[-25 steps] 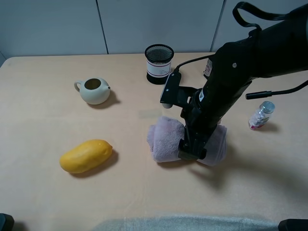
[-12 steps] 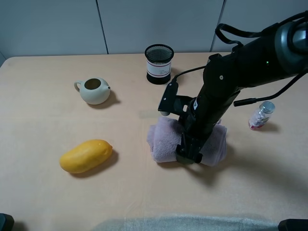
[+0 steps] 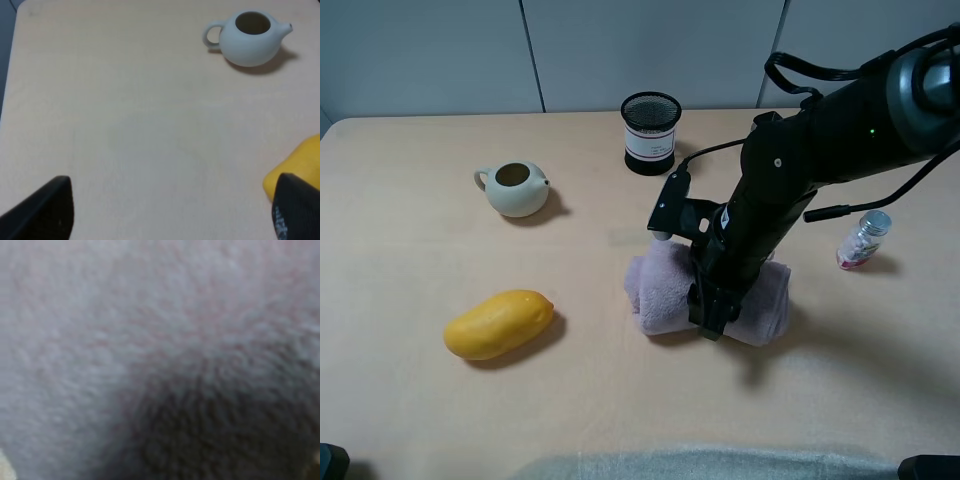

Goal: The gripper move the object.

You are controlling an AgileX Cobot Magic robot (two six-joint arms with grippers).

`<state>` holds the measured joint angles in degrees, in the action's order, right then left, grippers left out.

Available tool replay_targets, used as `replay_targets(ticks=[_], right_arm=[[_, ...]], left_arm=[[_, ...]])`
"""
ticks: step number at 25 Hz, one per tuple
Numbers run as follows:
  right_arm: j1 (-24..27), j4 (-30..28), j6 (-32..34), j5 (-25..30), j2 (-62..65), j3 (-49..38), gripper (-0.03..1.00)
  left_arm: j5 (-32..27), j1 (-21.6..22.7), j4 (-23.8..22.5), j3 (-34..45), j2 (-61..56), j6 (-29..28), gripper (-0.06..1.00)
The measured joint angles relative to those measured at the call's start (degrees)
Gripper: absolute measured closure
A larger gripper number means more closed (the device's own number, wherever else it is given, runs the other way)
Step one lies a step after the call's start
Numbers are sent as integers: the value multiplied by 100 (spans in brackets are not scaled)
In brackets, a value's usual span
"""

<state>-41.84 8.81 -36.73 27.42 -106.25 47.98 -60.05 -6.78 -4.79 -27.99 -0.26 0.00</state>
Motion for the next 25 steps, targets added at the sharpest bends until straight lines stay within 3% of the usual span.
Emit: replay_targets(ticks=[15,25], right_arm=[[0,-5,0,11,14,0,55],[0,-176,329,501,644,-5,55]], left_arm=[[0,0,0,0,0,0,15],[0,0,0,0,0,0,15]])
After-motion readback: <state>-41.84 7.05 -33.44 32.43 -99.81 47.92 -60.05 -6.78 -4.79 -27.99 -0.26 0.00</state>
